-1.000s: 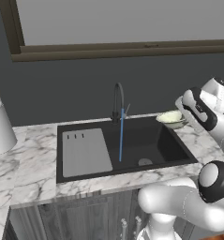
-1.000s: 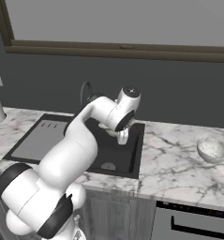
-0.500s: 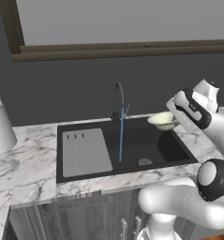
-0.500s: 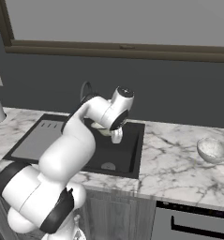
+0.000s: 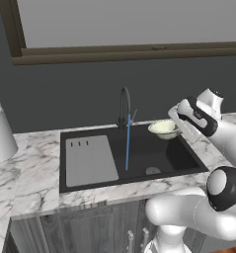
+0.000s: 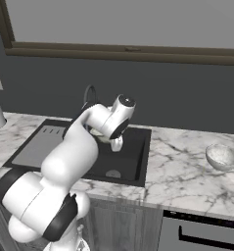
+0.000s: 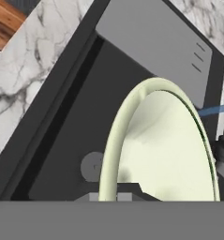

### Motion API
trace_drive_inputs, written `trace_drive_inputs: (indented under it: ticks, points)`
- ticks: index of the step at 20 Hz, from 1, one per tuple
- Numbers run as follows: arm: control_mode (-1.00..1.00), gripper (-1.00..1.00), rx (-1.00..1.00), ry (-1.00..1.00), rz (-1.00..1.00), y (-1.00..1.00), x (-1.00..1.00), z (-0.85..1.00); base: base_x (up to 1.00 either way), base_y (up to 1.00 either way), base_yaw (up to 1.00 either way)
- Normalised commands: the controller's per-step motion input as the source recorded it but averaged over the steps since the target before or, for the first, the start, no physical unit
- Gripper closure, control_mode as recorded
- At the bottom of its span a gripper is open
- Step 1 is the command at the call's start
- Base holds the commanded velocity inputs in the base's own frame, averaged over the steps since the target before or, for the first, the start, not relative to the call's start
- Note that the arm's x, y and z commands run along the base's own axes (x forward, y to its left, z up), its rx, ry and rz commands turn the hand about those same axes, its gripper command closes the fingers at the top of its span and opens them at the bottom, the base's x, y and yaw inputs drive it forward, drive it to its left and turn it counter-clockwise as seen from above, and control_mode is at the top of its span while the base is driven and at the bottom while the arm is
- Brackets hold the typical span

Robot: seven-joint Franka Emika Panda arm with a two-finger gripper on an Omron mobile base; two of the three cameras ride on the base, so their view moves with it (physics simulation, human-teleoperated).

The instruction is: Rinse each bowl for a few seconds and place them down in the sink or on the counter.

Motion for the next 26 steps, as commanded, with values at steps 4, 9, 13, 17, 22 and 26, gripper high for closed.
trace_drive_inputs:
  ticks: [4,9,13,17,22,26]
  points:
    - [-1.0,1.0,0.03,-0.03,0.03,0.29,0.16,-0.17,0.0,0.0,0.0]
    - [-1.0,1.0,0.01,-0.03,0.03,0.33,0.19,-0.13,0.0,0.0,0.0]
    - [-1.0,1.0,0.01,-0.02,0.03,0.31,0.2,-0.12,0.0,0.0,0.0]
    - [-1.0,1.0,0.01,-0.01,0.03,0.28,0.19,-0.13,0.0,0.0,0.0]
    - [-1.0,1.0,0.01,-0.01,0.03,0.26,0.19,-0.14,0.0,0.0,0.0]
    - [-1.0,1.0,0.02,-0.02,0.02,0.22,0.21,-0.12,0.0,0.0,0.0]
